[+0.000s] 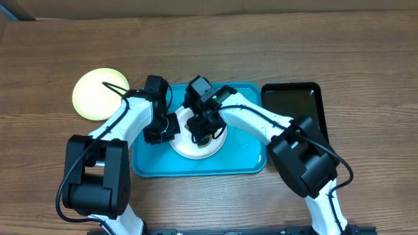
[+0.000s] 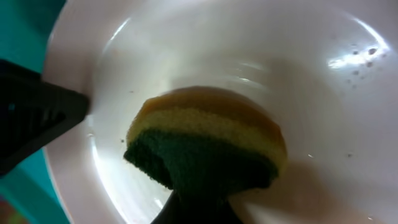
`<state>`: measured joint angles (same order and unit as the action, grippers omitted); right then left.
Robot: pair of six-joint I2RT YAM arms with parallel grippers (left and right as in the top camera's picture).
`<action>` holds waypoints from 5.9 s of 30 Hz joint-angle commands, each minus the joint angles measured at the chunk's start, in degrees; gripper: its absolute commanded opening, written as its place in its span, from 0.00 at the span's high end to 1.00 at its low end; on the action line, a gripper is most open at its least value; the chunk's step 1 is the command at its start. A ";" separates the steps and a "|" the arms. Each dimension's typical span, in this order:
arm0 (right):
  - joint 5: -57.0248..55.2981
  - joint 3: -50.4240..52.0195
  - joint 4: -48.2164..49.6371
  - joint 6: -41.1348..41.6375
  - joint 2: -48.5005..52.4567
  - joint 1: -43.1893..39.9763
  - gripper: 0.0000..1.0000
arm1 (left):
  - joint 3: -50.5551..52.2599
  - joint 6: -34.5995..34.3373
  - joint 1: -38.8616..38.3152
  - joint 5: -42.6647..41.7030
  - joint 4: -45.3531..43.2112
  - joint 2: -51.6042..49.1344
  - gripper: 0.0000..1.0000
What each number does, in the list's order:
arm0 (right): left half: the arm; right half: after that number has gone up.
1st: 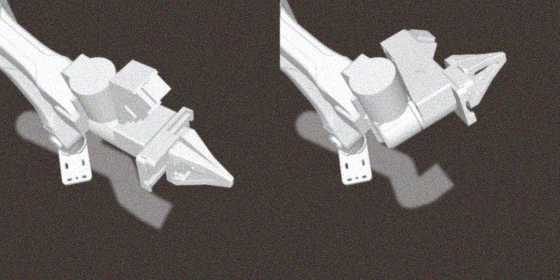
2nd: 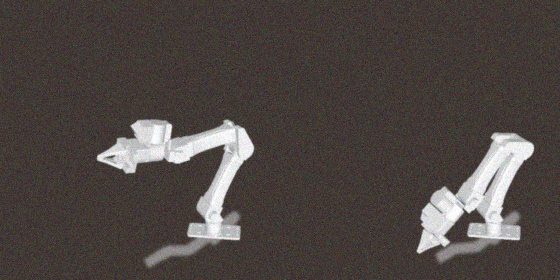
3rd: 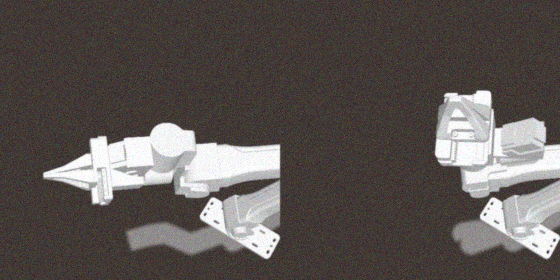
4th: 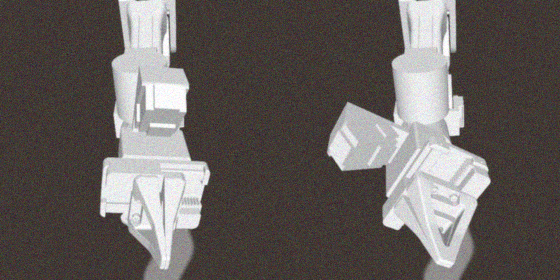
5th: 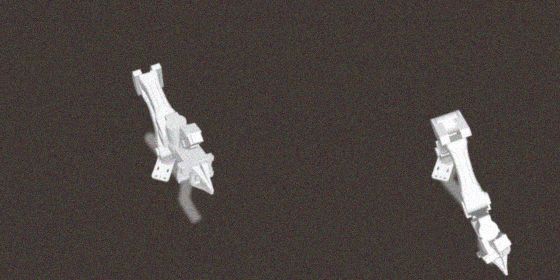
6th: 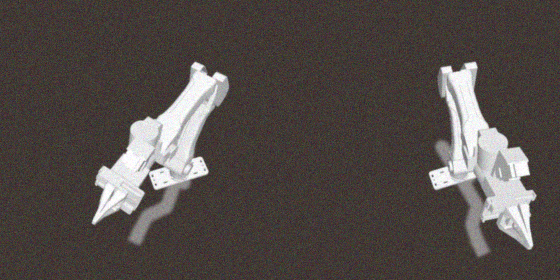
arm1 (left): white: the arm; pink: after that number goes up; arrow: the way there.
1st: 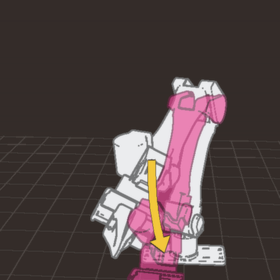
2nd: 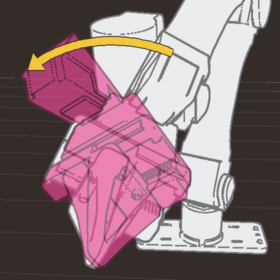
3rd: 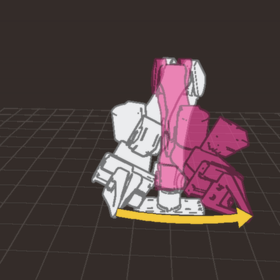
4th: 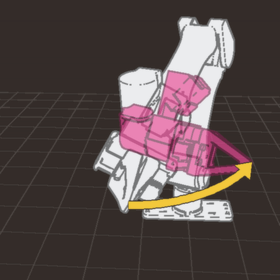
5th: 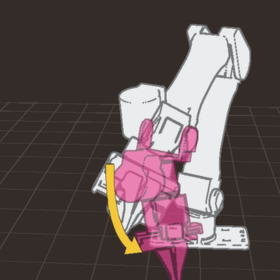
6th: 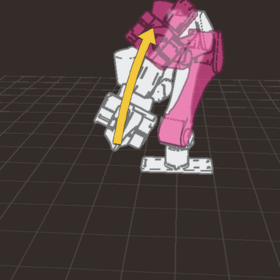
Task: Clean dirty plates on tray and stack at the side
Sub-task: 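Carry the sponge left and wipe the white plate on the tray, then return the sponge to the basin and release it with the right gripper, then lift the white plate with the left gripper and tilt it over the basin, then carry the white plate left and stack it on the plate pile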
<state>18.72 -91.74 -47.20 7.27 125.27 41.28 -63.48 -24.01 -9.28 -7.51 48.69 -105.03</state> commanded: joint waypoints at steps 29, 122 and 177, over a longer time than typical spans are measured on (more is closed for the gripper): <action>-10.78 4.02 -25.57 -7.04 -14.58 -39.23 0.96 | -0.92 -0.39 -0.48 0.24 -2.10 -0.70 0.87; -12.68 -21.00 -33.70 4.35 -14.69 -61.13 0.00 | -35.65 22.29 -53.68 70.77 -18.45 -7.58 0.96; -12.68 -21.00 -33.70 4.35 -14.69 -61.13 0.00 | -31.71 1.44 38.10 -5.97 6.75 -6.23 0.08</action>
<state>5.98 -112.27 -81.03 11.35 111.39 -19.75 -95.59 -27.59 29.36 -4.78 55.29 -112.64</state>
